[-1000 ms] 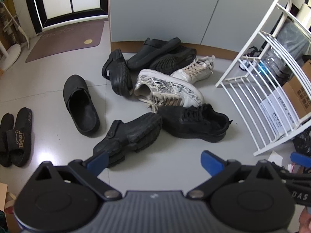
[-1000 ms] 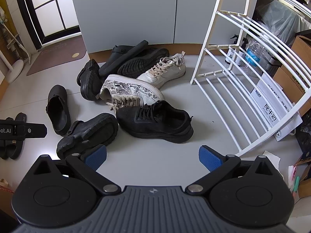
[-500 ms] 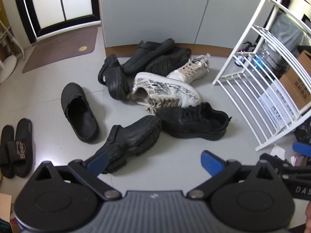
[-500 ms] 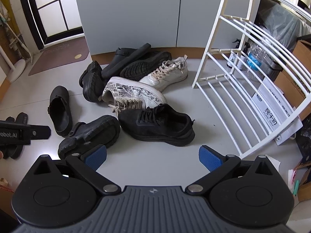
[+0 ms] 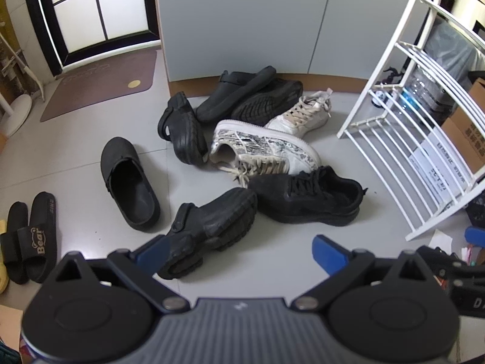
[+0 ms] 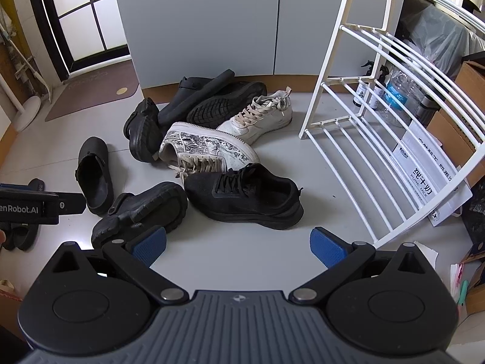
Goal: Organize scattered shoes
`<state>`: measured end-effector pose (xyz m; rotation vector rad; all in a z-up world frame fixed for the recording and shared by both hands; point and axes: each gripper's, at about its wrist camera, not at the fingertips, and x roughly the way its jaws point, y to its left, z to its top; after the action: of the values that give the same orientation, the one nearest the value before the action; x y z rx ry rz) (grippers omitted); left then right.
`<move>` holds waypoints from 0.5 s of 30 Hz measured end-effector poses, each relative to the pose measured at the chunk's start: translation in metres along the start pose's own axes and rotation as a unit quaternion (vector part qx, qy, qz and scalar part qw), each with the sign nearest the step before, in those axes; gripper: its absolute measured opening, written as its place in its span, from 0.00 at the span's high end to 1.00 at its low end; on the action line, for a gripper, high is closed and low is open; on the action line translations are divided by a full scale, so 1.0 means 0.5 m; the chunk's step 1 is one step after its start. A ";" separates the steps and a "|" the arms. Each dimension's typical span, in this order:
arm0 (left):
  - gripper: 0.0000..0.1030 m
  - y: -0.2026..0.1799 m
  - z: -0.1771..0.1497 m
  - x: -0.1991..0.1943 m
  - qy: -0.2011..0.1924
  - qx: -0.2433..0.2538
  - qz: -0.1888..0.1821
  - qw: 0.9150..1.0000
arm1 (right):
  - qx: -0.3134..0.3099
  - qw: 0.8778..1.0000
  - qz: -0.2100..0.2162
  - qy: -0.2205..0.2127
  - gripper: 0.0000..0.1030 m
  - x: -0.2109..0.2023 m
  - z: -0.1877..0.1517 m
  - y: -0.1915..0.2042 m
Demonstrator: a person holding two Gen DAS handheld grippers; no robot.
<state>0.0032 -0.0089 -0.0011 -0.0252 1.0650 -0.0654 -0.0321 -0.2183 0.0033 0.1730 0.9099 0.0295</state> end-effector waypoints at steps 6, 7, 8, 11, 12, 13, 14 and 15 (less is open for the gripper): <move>0.01 0.008 0.004 -0.003 0.000 -0.011 0.007 1.000 | 0.002 1.000 0.003 0.000 0.00 0.002 0.004 0.000; 0.01 0.010 0.004 -0.004 -0.001 -0.012 0.008 1.000 | 0.002 1.000 0.004 0.000 0.00 0.002 0.004 0.001; 0.01 0.009 0.005 -0.004 0.000 -0.013 0.009 1.000 | 0.002 1.000 0.006 0.000 0.00 0.003 0.005 0.001; 0.01 0.012 0.011 -0.001 0.009 -0.019 0.006 1.000 | 0.001 1.000 0.010 0.001 0.00 0.003 0.007 0.002; 0.01 0.015 0.014 -0.001 0.008 -0.025 0.006 1.000 | 0.001 1.000 0.012 0.001 0.00 0.003 0.008 0.003; 0.01 0.017 0.016 -0.002 0.007 -0.029 0.006 1.000 | 0.001 1.000 0.013 0.001 0.00 0.003 0.009 0.003; 0.01 0.019 0.018 -0.003 0.006 -0.032 0.007 0.999 | 0.001 1.000 0.015 0.000 0.00 0.003 0.009 0.003; 0.01 0.019 0.020 -0.003 0.005 -0.034 0.008 0.999 | 0.002 1.000 0.018 -0.001 0.00 0.003 0.008 0.004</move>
<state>0.0116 0.0007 0.0043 -0.0774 1.0763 -0.0147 -0.0278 -0.2169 0.0048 0.1932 0.9059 0.0610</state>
